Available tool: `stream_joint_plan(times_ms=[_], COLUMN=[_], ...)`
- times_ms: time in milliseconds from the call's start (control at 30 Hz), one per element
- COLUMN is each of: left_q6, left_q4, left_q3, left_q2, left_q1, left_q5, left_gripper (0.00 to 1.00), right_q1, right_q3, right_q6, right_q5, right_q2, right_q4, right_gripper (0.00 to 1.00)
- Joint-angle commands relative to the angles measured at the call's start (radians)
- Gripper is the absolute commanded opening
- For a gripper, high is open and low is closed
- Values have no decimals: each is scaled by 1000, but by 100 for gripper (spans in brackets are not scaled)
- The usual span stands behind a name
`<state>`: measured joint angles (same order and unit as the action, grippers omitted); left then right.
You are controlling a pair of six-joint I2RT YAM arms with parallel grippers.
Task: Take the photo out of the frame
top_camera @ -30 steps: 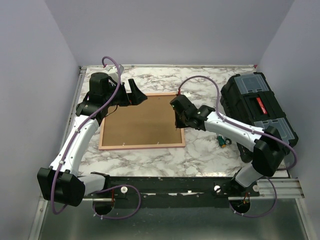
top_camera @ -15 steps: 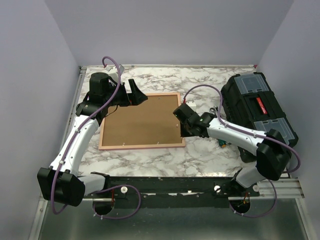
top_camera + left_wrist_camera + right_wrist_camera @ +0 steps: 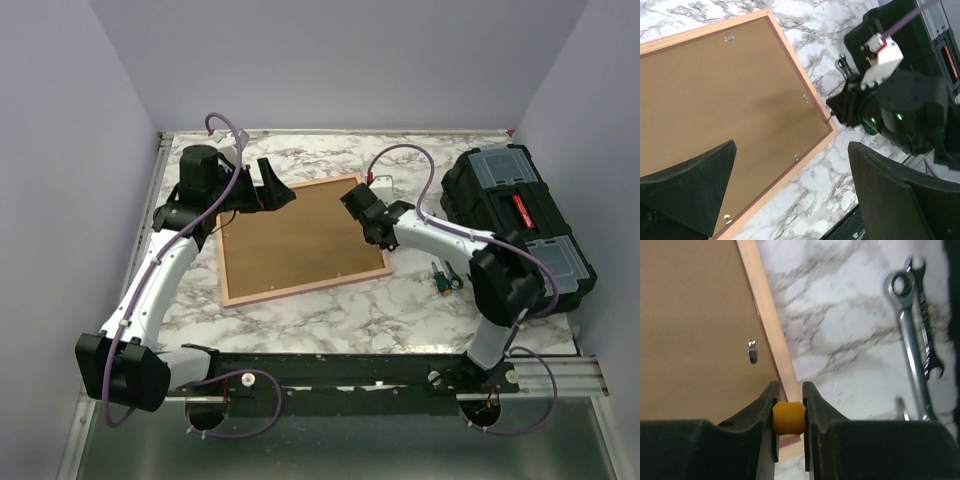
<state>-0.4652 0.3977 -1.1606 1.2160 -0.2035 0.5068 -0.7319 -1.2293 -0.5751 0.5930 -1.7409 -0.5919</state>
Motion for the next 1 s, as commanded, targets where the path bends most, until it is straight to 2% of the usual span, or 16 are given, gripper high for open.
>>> stream_joint_plan(times_ms=[0,167,333,500,700,867,967], left_q6=[3,14,3,-15,-26,-32,-32], left_q4=[-15,-4,-12,-29,-39,-43,-45], left_q3=[6,0,0,8,12,14,15], left_q2=[13,22,32,39,40,38,40], left_q1=[5,6,6,6,4,3,0], left_q5=[10,-2,22,53,72,84,84], left_gripper=[98,98,98,98,98,98,98], right_q1=[93,124,124,124,126,182,195], right_q3=[-128,-332,-358,-275,-73,115,171], right_q6=[187,277,241,169,95,-2,-28], right_q5=[178,154,24,7,56,4,-4], right_q2=[-144,-250,-186,-53,89,167,190], right_q4=[81,84,49,6,1,81,144], right_gripper=[1,1,0,1,1,1,1])
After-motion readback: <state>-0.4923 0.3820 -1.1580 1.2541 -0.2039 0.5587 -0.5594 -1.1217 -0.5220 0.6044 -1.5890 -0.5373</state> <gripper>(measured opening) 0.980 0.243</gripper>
